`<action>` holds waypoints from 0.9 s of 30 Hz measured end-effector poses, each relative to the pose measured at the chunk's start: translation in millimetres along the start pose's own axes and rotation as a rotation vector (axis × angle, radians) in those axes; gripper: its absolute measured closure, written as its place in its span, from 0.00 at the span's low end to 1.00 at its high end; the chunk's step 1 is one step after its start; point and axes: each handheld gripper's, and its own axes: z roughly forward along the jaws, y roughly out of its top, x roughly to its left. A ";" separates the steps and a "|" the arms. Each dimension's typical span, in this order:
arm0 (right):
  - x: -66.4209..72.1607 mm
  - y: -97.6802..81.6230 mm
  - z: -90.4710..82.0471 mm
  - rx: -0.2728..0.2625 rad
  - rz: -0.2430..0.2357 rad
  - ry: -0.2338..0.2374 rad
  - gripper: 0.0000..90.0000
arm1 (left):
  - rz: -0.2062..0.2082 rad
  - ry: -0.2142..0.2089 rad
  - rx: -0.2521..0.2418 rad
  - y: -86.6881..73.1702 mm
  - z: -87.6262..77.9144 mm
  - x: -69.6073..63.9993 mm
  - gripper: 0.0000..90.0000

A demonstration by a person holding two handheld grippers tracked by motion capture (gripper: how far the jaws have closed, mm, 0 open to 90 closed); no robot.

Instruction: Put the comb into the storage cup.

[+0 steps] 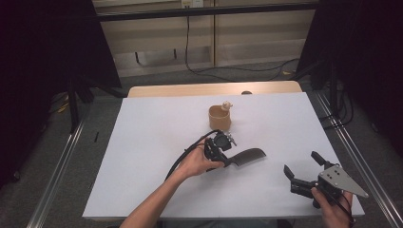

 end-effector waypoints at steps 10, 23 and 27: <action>-0.3 0.1 -0.6 -0.001 -0.002 0.001 0.01 | -0.030 -0.004 -0.015 -2.6 -1.1 1.5 0.81; -0.2 0.2 -1.6 -0.003 0.001 0.001 0.01 | -0.091 0.001 -0.096 -6.2 -13.2 7.9 0.81; -1.0 0.3 -1.6 -0.009 0.001 -0.008 0.01 | -0.099 0.000 -0.127 -8.4 -19.2 9.0 0.81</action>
